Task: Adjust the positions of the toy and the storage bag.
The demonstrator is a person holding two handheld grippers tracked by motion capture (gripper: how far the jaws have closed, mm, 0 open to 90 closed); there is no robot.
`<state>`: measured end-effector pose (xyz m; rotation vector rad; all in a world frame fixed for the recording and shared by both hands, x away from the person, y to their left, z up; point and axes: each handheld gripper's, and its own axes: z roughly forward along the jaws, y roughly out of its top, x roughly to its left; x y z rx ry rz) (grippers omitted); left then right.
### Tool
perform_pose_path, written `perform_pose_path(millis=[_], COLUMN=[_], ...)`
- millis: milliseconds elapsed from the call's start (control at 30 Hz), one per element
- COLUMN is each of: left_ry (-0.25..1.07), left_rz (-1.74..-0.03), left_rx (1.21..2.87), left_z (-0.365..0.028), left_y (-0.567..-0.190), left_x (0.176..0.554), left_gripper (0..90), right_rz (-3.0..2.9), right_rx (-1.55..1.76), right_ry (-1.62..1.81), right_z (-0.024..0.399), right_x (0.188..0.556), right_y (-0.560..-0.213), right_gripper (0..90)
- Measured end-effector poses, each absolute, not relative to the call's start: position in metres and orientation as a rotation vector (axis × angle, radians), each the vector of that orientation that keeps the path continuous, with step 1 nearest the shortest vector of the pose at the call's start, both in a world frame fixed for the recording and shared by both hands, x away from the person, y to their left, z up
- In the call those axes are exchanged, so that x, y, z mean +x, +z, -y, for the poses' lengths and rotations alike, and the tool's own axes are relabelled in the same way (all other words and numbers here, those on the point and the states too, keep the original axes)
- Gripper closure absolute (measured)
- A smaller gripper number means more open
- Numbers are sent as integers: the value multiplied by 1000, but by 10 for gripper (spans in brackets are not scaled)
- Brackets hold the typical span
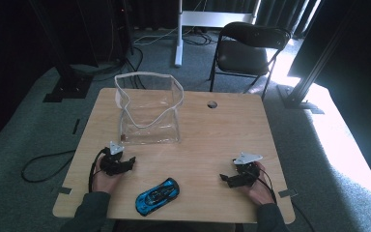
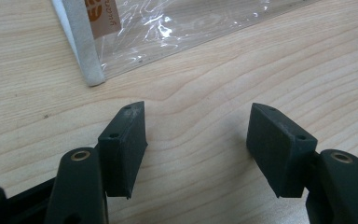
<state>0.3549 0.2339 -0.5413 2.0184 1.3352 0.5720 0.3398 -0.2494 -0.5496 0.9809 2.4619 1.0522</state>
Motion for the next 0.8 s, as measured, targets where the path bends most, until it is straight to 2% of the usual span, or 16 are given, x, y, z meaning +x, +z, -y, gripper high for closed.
perform_pose_path(millis=[433,533,567,700,733,800], left_ry=[557,556,557,555,556,556], left_rz=[-1341,-1342,-1347,-1352,-1353,-1352], left_rx=[2044,2048,2050,2057,2054,2054], left_z=[-233,-233,-233,-233,-233,-234], left_y=[-539,-539,-538,-538,-538,-538], left_x=[354,354,355,355,355,356], left_gripper=[387,387,381,371,358,349], right_rz=[-2467,-2462,-2426,-2410,-2415,-2420], right_rx=[1018,1015,1006,1038,1051,1065], right_ry=[1012,1018,1060,1050,1035,1020], right_z=[245,245,245,242,240,239], right_x=[342,343,342,343,344,345], right_y=[-547,-547,-548,-547,-545,-544], right_gripper=[120,173,241,267,330,362])
